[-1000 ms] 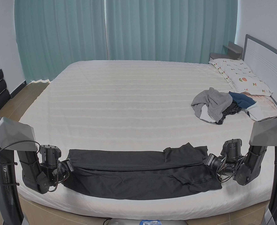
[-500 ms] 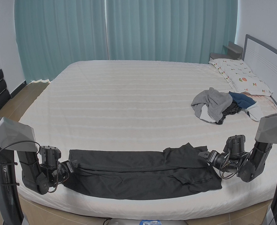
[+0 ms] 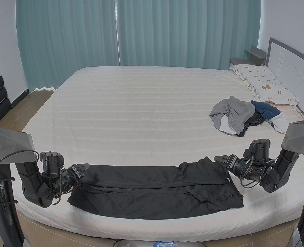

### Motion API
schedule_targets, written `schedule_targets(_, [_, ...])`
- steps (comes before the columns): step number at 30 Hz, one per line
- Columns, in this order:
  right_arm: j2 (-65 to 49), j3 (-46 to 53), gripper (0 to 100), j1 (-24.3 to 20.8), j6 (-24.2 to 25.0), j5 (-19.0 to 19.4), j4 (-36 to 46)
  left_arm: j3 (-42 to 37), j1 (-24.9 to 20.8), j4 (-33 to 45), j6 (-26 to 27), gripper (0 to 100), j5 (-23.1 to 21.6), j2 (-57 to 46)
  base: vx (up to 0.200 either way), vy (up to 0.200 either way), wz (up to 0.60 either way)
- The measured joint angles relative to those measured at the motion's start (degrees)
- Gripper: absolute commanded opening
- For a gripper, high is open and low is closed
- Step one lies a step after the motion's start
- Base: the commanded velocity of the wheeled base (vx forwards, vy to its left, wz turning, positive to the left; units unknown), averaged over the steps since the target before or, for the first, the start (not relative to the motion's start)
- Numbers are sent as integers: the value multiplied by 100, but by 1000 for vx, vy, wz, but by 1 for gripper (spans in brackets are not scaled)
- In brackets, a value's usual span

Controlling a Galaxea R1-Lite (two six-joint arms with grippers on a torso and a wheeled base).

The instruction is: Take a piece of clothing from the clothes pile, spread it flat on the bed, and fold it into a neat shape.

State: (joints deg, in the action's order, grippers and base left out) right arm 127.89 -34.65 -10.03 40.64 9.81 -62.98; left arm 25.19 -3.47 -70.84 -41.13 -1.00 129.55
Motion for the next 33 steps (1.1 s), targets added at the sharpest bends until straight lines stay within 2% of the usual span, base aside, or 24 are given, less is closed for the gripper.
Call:
schedule_targets(4, [271, -146, 100, 0, -5, 441, -39, 155, 48, 12, -184, 100, -215, 110, 0, 0, 0])
schedule_targets(13, [631, -282, 100, 33, -63, 488, -83, 286, 67, 4, -338, 100, -266, 322, 0, 0, 0])
schedule_targets(14, [656, -286, 0, 33, -68, 488, -83, 295, 67, 1, -428, 100, -266, 341, 0, 0, 0])
schedule_targets(24, [595, 55, 0, 39, -158, 477, -123, 367, 67, 4, -605, 100, -263, 411, 0, 0, 0])
schedule_targets(33, [524, 690, 0, 124, -362, 510, -892, 358, 67, 4, -600, 100, -261, 422, 0, 0, 0])
